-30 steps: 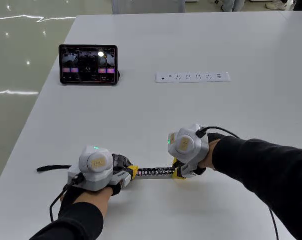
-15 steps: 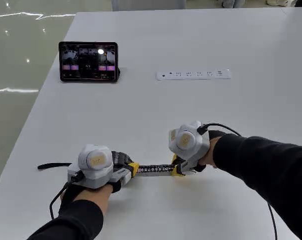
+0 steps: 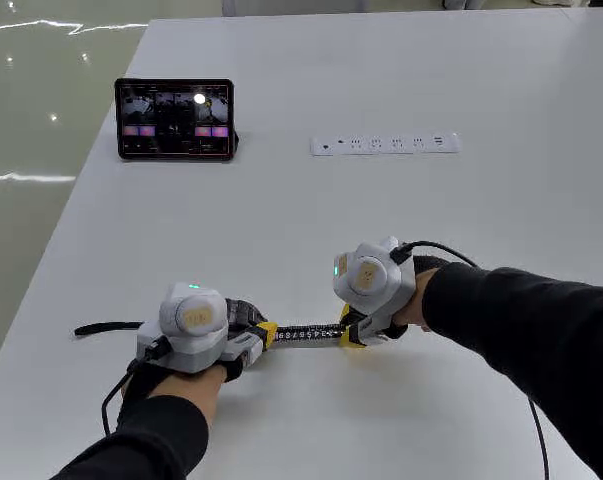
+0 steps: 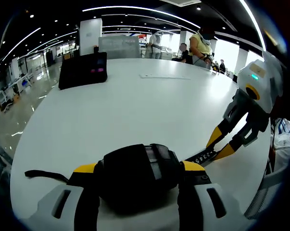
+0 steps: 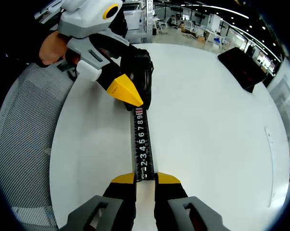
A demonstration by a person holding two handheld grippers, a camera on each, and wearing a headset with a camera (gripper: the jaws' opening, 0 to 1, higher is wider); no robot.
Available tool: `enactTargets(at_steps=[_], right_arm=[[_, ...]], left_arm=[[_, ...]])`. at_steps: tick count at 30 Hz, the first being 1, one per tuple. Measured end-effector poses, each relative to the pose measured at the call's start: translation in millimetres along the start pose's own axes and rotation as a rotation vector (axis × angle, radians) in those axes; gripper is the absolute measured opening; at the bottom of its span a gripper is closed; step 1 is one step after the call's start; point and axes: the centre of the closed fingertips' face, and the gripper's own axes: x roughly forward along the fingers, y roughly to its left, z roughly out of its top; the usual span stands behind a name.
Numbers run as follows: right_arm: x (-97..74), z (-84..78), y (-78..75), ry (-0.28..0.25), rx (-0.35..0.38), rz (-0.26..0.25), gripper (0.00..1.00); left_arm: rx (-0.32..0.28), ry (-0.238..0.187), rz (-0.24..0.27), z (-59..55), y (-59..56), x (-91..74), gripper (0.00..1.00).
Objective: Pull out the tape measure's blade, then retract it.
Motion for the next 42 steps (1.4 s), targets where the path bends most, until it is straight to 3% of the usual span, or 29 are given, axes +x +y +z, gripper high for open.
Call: enactTargets(at_steps=[10, 42], right_arm=[[1.2, 5.0, -0.7, -0.017, 0.011, 0.006, 0.10], [11.8, 26.6, 0.8, -0.059, 0.044, 0.009, 0.10]], left_arm=[[-0.065, -0.008, -0.026, 0.4, 2.8, -2.6, 0.62], [-0.070, -0.006, -0.040, 0.5, 1.0, -1.7, 0.62]])
